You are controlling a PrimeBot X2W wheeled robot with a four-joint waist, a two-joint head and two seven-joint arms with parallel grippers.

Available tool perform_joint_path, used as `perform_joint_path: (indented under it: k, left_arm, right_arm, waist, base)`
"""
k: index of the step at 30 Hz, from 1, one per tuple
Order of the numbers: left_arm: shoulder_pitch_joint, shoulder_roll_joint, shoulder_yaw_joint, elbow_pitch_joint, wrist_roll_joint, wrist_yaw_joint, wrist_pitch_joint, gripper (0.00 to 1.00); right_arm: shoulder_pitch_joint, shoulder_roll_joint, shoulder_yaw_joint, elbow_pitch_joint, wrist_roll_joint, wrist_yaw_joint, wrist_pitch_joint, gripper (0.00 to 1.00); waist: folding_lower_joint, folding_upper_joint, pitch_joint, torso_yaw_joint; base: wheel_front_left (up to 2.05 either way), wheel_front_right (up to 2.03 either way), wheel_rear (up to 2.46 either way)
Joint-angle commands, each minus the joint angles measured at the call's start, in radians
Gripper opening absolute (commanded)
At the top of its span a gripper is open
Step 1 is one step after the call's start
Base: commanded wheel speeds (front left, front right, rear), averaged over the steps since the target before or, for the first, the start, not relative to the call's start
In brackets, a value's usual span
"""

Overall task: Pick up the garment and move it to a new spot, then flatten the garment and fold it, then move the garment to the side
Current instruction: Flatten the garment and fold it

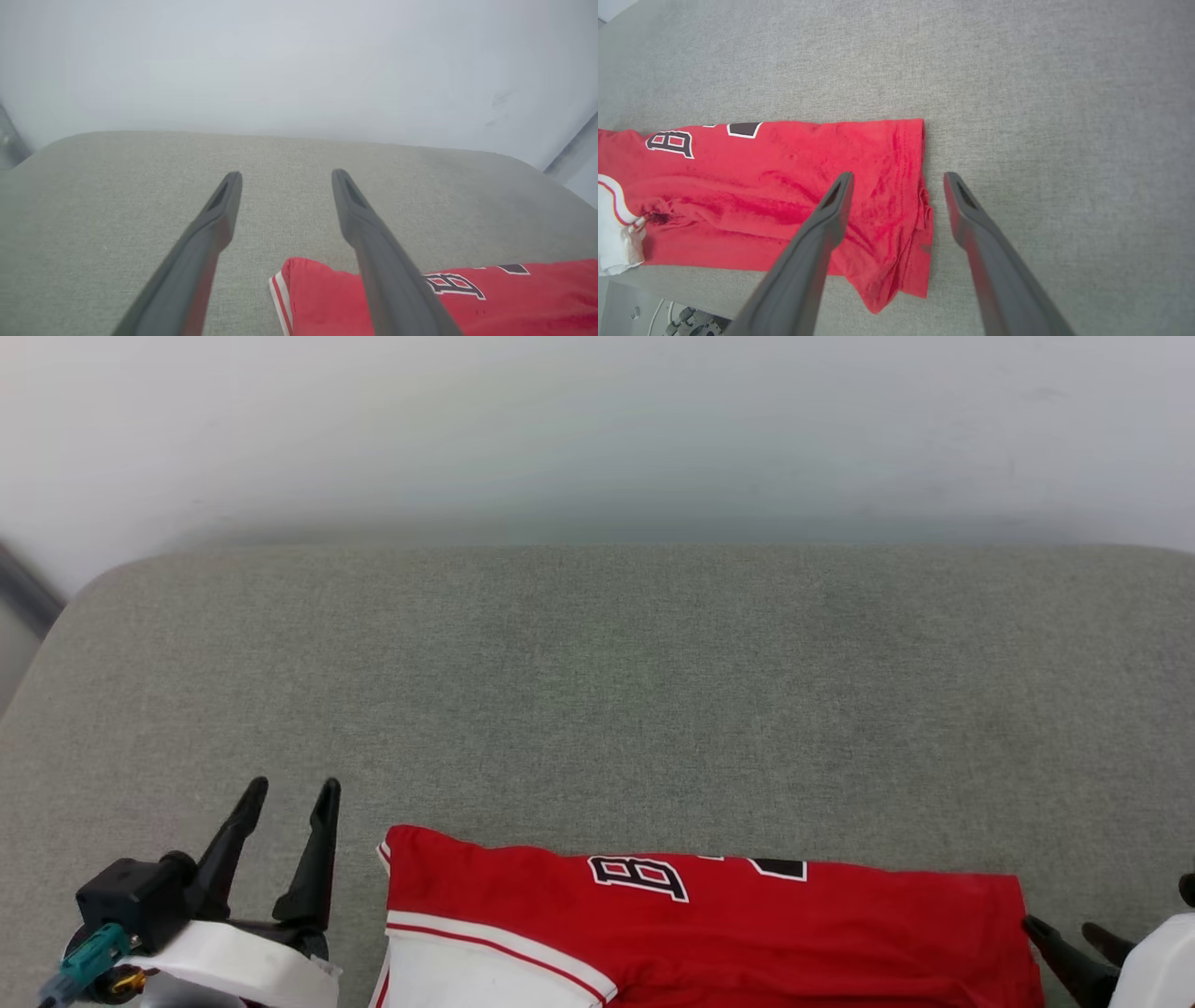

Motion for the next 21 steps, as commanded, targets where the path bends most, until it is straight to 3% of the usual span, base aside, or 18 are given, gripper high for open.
perform_joint_path:
  k: [1, 5, 10, 14, 21]
  left_arm:
    - [-0.015, -0.041, 0.024, 0.008, 0.048, 0.018, -0.035, 1.00]
    - [-0.022, -0.100, 0.095, -0.011, 0.202, 0.018, -0.048, 1.00]
    - [0.010, -0.182, 0.200, -0.041, 0.345, 0.001, -0.048, 1.00]
    - [0.028, -0.244, 0.271, -0.050, 0.439, -0.047, -0.047, 1.00]
    - [0.026, -0.327, 0.356, -0.034, 0.510, -0.138, -0.047, 1.00]
  right_arm:
    - [0.011, 0.061, -0.040, 0.019, -0.017, -0.001, -0.006, 1.00]
    - [-0.014, 0.159, -0.115, 0.063, -0.042, -0.001, -0.018, 1.00]
    - [-0.033, 0.213, -0.149, 0.117, -0.054, -0.001, -0.021, 1.00]
    - [-0.048, 0.231, -0.152, 0.174, -0.065, -0.001, -0.026, 1.00]
    - [-0.051, 0.243, -0.078, 0.269, -0.062, 0.000, -0.003, 1.00]
  waist:
    - [0.0000, -0.0001, 0.010, 0.001]
    - [0.0000, -0.0001, 0.029, 0.005]
    - [0.0000, -0.0001, 0.045, 0.010]
    - [0.0000, -0.0001, 0.062, 0.016]
    - [0.0000, -0.0001, 0.084, 0.028]
  base:
    - [0.00, 0.00, 0.00]
    - [0.00, 0.00, 0.00]
    - [0.00, 0.00, 0.00]
    - [0.00, 0.00, 0.00]
    - [0.00, 0.00, 0.00]
